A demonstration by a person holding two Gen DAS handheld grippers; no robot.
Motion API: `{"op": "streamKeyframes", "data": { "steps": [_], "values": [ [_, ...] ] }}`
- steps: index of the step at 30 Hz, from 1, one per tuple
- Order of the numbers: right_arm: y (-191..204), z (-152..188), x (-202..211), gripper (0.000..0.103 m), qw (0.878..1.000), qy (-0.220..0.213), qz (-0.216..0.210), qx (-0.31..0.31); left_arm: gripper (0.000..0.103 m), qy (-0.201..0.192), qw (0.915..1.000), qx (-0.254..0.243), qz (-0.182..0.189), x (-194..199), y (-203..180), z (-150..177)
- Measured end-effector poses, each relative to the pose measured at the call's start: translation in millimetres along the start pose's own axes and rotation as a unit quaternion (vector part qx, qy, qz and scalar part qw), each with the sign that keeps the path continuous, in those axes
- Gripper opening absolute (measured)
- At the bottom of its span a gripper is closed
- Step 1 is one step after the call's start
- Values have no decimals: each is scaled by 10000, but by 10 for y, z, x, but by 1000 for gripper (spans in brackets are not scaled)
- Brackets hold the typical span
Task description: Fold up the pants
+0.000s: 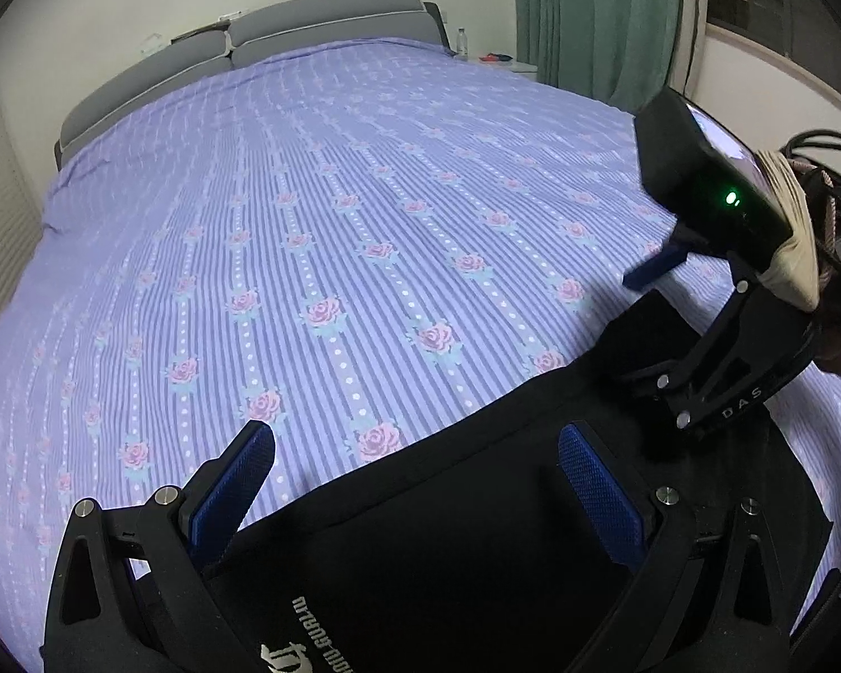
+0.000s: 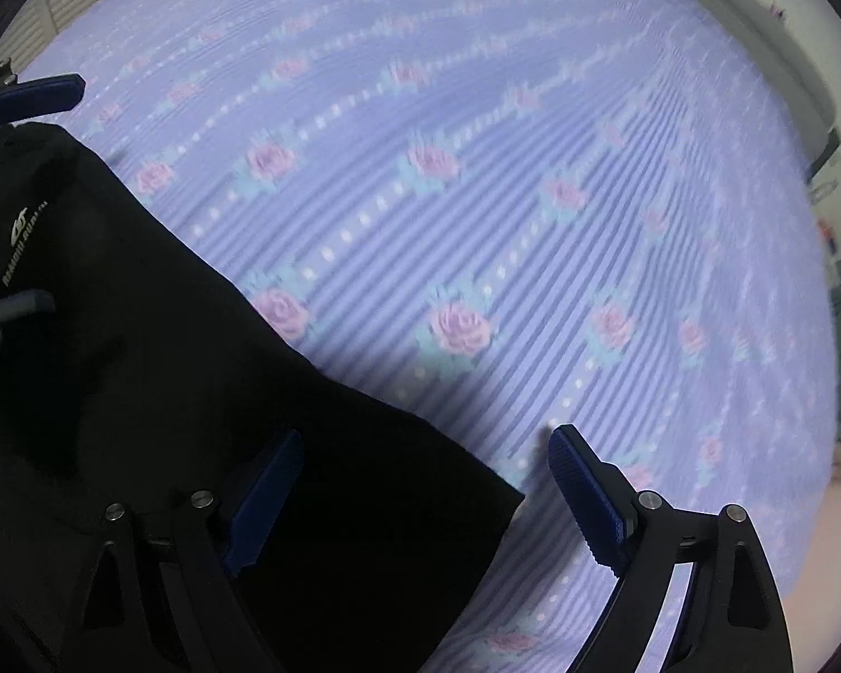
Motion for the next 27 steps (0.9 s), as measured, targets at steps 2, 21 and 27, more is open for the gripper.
{"op": "streamKeyframes", "data": {
  "steps": [2, 21, 27],
  "values": [
    [9, 36, 20, 63, 9986, -56, -515, -108, 103, 2, 10000, 11, 29, 14, 13, 4],
    [943, 777, 1676, 7, 9882, -1353, 345, 631, 103, -447, 9986, 189, -188, 1720, 85, 328],
    [1569, 1284, 2031, 7, 9821, -1503, 657, 930, 103, -592, 9976, 261, -226, 2445, -64, 709]
  ]
}}
Point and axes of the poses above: each gripper's, at about its wrist camera, not at the fingertips, and x roughly against the way its jaws point, y to its left, z to its underside, the point moved 3 cm from there along -x, roughly the way its jaws point, and after that the axes turned 5 degrees about -z, right-handed, at the moved point
